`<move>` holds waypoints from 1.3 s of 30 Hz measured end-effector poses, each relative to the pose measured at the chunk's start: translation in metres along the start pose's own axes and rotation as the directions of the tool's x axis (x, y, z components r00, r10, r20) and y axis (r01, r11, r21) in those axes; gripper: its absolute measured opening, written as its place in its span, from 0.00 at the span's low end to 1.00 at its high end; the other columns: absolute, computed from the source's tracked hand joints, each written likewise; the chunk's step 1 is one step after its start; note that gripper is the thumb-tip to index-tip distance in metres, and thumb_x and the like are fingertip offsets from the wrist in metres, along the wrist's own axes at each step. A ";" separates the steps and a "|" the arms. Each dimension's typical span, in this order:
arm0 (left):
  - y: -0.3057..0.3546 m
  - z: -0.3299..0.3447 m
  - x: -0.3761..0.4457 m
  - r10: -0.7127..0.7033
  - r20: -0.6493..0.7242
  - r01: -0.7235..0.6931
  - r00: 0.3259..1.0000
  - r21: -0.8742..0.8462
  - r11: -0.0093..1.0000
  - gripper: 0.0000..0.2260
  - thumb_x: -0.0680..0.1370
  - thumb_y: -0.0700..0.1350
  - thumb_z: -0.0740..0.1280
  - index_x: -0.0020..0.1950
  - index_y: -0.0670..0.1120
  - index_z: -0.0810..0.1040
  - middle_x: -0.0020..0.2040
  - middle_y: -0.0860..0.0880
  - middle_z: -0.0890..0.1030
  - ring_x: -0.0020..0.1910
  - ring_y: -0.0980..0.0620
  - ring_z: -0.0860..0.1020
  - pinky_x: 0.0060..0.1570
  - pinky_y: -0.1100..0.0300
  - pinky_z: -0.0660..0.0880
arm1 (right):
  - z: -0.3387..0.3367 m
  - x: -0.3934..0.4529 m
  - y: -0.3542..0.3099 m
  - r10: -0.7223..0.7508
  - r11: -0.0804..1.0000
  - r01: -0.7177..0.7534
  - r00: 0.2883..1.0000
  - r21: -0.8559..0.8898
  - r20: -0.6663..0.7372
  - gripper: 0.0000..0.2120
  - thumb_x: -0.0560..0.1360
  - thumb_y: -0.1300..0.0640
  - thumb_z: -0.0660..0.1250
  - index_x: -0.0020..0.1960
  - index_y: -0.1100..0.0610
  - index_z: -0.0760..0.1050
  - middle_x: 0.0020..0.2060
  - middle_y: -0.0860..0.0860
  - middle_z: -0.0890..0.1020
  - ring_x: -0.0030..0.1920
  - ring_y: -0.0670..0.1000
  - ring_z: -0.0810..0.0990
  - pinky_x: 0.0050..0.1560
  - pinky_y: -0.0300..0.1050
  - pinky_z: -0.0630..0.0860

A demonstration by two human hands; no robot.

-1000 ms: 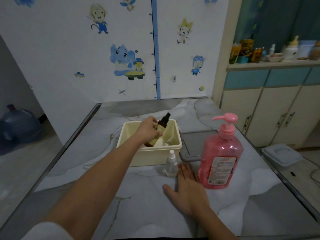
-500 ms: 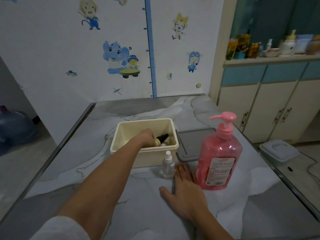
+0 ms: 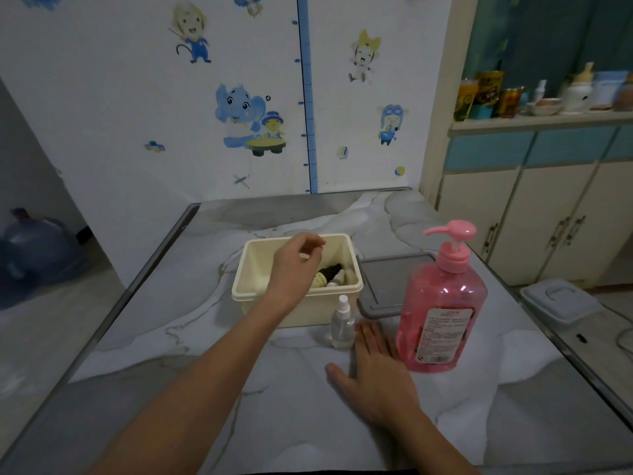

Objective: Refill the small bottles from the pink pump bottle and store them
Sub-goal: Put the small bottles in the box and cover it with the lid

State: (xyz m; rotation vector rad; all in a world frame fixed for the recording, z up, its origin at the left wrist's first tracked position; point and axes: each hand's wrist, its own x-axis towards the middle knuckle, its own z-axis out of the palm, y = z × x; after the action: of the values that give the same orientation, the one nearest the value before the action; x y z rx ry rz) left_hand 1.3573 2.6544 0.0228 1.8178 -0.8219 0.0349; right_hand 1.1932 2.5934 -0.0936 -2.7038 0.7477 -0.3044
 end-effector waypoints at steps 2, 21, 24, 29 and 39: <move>0.002 -0.001 -0.026 0.029 -0.067 -0.036 0.997 -0.108 0.993 0.08 0.77 0.37 0.65 0.47 0.49 0.79 0.45 0.53 0.81 0.45 0.58 0.79 0.44 0.71 0.75 | -0.001 -0.001 -0.001 -0.001 1.000 0.001 1.000 0.002 0.004 0.47 0.69 0.27 0.46 0.77 0.55 0.44 0.77 0.51 0.48 0.77 0.49 0.47 0.72 0.45 0.46; -0.039 0.036 -0.093 -0.174 0.261 0.215 0.950 -0.139 0.967 0.23 0.71 0.40 0.74 0.56 0.64 0.72 0.58 0.57 0.79 0.58 0.57 0.77 0.58 0.53 0.77 | 0.003 0.000 0.000 -0.036 0.999 0.035 0.999 -0.025 -0.031 0.44 0.70 0.27 0.44 0.77 0.53 0.46 0.76 0.51 0.53 0.77 0.50 0.49 0.75 0.48 0.52; -0.029 0.032 -0.094 -0.165 0.220 0.214 0.961 -0.221 0.951 0.23 0.71 0.38 0.74 0.57 0.60 0.73 0.56 0.58 0.79 0.57 0.56 0.77 0.56 0.57 0.77 | 0.000 -0.002 -0.001 -0.025 0.999 0.024 1.000 -0.023 -0.015 0.44 0.70 0.28 0.45 0.77 0.54 0.45 0.77 0.52 0.52 0.77 0.50 0.49 0.75 0.48 0.51; 0.000 0.009 -0.076 -0.067 0.066 0.084 0.996 -0.292 0.953 0.18 0.71 0.43 0.74 0.57 0.57 0.73 0.54 0.58 0.80 0.53 0.59 0.79 0.51 0.61 0.77 | -0.004 -0.002 -0.003 -0.002 1.000 0.002 1.000 -0.017 0.024 0.46 0.69 0.29 0.47 0.77 0.56 0.45 0.77 0.52 0.51 0.77 0.51 0.49 0.75 0.48 0.52; -0.007 -0.028 0.017 -0.070 -0.004 0.070 0.998 0.122 0.990 0.20 0.76 0.45 0.69 0.67 0.52 0.72 0.62 0.49 0.76 0.58 0.50 0.76 0.58 0.52 0.73 | -0.004 0.000 -0.001 0.015 0.999 -0.013 0.998 -0.035 0.060 0.46 0.69 0.28 0.46 0.77 0.56 0.43 0.77 0.51 0.48 0.77 0.50 0.47 0.75 0.47 0.50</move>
State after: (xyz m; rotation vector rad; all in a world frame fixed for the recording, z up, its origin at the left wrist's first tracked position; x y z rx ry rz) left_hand 1.3836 2.6700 0.0355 1.9605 -0.7694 0.0406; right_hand 1.1931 2.5934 -0.0895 -2.7254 0.7613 -0.2072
